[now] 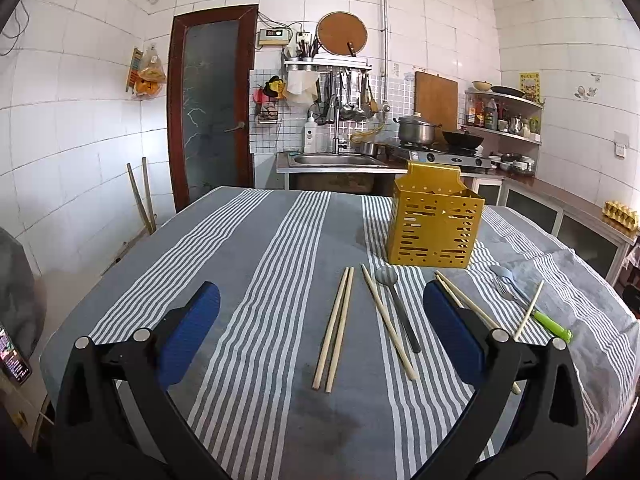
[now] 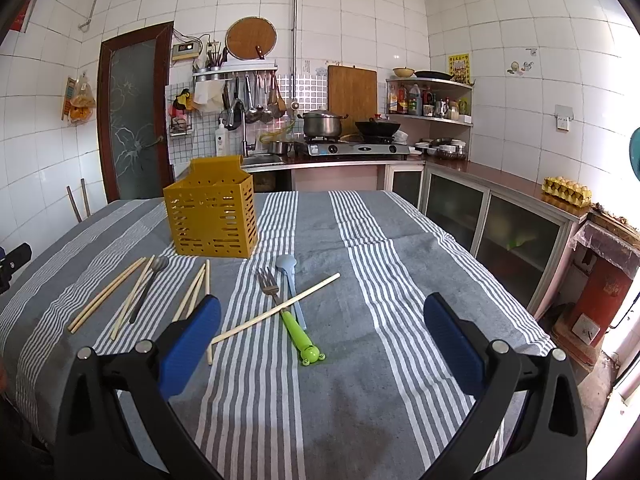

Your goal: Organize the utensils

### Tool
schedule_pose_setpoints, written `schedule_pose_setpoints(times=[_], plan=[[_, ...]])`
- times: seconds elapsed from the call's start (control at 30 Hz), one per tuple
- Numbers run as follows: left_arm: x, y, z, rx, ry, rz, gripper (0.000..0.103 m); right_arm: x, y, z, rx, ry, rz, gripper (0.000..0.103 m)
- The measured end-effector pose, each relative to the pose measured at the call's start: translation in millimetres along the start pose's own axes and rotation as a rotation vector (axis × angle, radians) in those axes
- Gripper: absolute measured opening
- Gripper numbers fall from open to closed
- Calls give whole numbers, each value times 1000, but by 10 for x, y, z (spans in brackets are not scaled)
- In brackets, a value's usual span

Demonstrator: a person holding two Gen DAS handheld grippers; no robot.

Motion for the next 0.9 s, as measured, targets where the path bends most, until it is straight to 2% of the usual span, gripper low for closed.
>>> schedule_pose_setpoints(times=[0.53,0.9], plan=[[-5,-204,-58,-29,-8,-23,98,14,-174,-43,-33,-11,10,99],[37,-505,-96,-108,-9,-44,98,106,-422,-104,-85,-36,37,99]])
Point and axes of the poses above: each gripper's, at about its wrist camera, not at the fingertips, and y roughly against the way its jaws point, x to its right, z to its underside, the point moved 3 cm from there along -y, roughly the way its jaws point, and after that the axes turned 15 degrees about -x, right-handed, at the moved point
